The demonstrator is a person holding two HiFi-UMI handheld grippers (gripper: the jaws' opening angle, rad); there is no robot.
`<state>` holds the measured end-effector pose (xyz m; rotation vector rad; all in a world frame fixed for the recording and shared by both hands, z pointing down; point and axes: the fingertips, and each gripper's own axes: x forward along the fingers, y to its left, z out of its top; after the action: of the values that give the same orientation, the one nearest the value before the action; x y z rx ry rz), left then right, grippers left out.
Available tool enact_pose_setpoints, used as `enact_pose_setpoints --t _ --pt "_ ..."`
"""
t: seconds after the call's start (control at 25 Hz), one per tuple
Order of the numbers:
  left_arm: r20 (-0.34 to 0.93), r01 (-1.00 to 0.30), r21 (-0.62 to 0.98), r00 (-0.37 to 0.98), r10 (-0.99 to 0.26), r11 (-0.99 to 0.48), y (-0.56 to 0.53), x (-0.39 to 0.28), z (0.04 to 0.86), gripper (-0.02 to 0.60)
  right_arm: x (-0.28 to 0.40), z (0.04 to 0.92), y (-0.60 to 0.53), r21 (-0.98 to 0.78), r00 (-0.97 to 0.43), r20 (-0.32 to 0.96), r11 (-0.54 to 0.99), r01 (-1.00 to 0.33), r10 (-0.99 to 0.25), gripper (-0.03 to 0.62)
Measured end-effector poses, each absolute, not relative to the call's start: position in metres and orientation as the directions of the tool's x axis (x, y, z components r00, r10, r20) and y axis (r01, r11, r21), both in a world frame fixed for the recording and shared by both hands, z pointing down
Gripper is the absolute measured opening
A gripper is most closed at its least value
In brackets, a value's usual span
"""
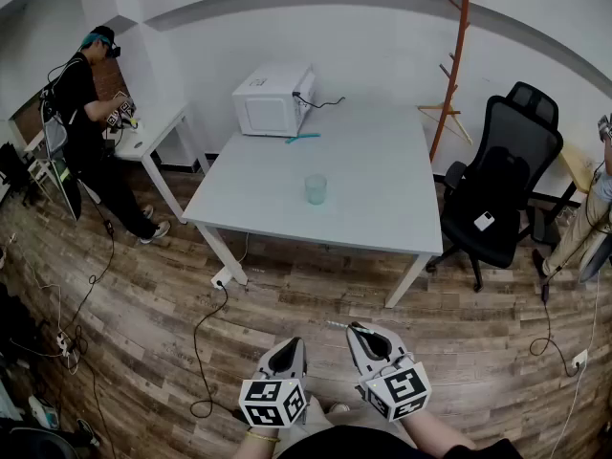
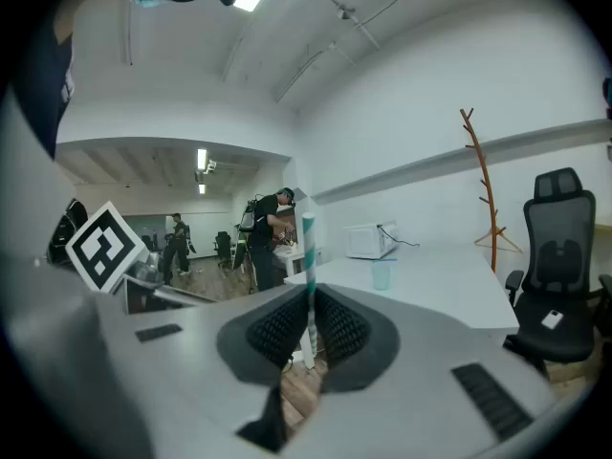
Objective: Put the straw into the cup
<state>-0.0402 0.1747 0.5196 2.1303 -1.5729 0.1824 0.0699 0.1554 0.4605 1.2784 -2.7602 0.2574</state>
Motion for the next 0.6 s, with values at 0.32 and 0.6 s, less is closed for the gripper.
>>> enact_pose_setpoints --t 0.32,0.6 --pt "0.353 -0.909 0.294 0.391 -0.850 -0.296 0.179 -0.008 0.505 0.020 0.090 0.450 0.174 -0.096 -0.621 0.140 0.613 -0.784 -0.771 0.042" --pt "0.343 -0.900 0.291 0.414 -0.843 -0.323 0.192 0.004 0.503 0.020 0.096 0.450 0.189 -0.112 -0.609 0.137 0.599 -0.793 -0.781 0.043"
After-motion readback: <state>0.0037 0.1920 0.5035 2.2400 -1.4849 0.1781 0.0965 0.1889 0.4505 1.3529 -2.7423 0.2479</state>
